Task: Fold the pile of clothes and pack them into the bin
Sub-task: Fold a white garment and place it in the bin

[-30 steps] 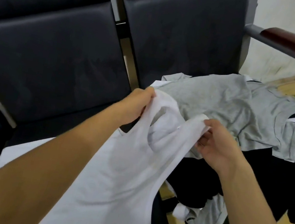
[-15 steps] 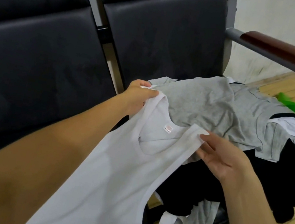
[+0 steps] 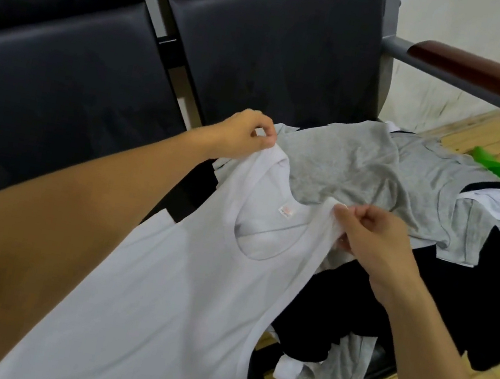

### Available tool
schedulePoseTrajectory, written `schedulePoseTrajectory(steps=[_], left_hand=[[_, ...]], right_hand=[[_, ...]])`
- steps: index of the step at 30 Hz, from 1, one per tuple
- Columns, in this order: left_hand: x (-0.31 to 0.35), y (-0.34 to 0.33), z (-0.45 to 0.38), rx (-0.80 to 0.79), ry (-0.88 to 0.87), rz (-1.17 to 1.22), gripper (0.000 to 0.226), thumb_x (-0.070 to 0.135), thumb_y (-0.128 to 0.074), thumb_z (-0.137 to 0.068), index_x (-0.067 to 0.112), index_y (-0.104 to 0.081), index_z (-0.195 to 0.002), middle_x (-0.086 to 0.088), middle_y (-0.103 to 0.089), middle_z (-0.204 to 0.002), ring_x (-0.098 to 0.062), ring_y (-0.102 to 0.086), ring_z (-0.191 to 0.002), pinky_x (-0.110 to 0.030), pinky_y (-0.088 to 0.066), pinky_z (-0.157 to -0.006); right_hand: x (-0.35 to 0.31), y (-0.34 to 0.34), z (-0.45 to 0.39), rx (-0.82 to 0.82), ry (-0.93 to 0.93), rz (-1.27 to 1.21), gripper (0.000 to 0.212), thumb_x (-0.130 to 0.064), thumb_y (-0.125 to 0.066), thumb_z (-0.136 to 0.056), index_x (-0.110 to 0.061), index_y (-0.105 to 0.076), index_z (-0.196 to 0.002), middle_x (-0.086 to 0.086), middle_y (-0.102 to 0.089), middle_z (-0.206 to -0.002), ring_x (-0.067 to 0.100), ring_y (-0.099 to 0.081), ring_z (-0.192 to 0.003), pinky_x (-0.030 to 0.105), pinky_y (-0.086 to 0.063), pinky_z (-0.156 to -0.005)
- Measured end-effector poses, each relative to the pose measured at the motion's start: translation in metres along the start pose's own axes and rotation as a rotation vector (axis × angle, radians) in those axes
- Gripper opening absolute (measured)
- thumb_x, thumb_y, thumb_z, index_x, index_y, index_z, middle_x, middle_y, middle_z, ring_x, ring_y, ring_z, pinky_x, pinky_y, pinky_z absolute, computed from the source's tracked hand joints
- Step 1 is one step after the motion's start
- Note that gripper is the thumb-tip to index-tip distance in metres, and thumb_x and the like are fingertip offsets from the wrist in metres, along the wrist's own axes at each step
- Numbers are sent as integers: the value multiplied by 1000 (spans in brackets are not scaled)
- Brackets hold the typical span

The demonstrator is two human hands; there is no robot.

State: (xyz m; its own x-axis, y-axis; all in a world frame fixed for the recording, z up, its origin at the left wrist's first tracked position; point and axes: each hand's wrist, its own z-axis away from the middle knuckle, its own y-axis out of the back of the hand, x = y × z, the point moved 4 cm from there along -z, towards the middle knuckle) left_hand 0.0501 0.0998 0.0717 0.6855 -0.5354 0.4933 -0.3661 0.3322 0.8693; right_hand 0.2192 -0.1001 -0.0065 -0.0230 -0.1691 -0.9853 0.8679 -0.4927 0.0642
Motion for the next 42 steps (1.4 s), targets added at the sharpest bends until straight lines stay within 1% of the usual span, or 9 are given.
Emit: schedulePoseTrajectory(steps=[7,11,15,20,24,27,32,36,42], left_hand=[[-32,58,115,-150,79,288,23,22,-60,-95,1,-69,-93,-5,-68,-85,-11,-63,-77,-20,-54,-73],[-94,71,192,-66,331,180,53,50,-56,-91,7,-69,-62,-8,-68,-68,-11,-59,-66,-22,-45,-79],[-152,43,248,-319,513,-72,48,48,-59,-93,15,-77,-62,11,-72,-67,5,-63,-69,-18,-46,-77],[-184,1,238,-294,347,-179,10,24,-57,-97,27,-66,-99,8,-67,-106,-11,-63,-99,-40,-53,-93],[-171,-37,192,-309,120,-293,59,9,-55,-94,41,-40,-141,12,-38,-144,-14,-41,-127,-37,-40,-103],[-160,-61,159,-365,15,-318,55,15,-52,-94,38,-41,-144,9,-34,-149,-15,-34,-134,-34,-28,-106],[-158,-68,145,-356,-33,-152,22,14,-60,-87,30,-68,-100,15,-54,-105,-6,-47,-103,-30,-35,-98],[-156,-47,160,-247,137,183,11,19,-60,-90,26,-68,-88,7,-67,-85,-7,-62,-80,-30,-51,-73],[-134,44,218,-62,121,406,10,13,-65,-94,6,-71,-98,-9,-71,-97,-24,-69,-91,-34,-57,-78]], right_hand=[[-42,-90,70,-696,-19,-223,14,-23,-80,-74,-19,-68,-71,3,-65,-66,14,-58,-57,24,-51,-58],[-25,-157,129,-1013,-57,-133,12,-16,-80,-82,-12,-69,-85,7,-70,-79,22,-67,-71,32,-58,-72],[2,-196,169,-1258,-86,157,21,-22,-72,-90,-4,-68,-100,5,-73,-87,17,-69,-78,30,-56,-75],[25,-165,132,-939,244,1014,37,-43,-74,-79,-26,-54,-106,-7,-57,-107,14,-60,-98,29,-53,-80],[52,-146,126,-899,113,1361,95,-42,-83,-71,-20,-21,-140,4,-31,-131,26,-43,-122,37,-48,-98],[67,-151,123,-810,132,1317,79,-45,-77,-79,-19,-28,-135,4,-41,-126,25,-54,-115,34,-49,-95],[64,-149,105,-682,228,1140,12,-24,-58,-95,-19,-47,-98,-3,-53,-87,19,-61,-84,29,-50,-67],[62,-145,91,-721,229,1110,22,-18,-58,-93,-21,-45,-75,-3,-55,-79,15,-57,-72,30,-52,-65],[13,-138,74,-660,348,613,9,-19,-57,-88,-15,-56,-80,1,-58,-74,12,-54,-66,23,-41,-57]])
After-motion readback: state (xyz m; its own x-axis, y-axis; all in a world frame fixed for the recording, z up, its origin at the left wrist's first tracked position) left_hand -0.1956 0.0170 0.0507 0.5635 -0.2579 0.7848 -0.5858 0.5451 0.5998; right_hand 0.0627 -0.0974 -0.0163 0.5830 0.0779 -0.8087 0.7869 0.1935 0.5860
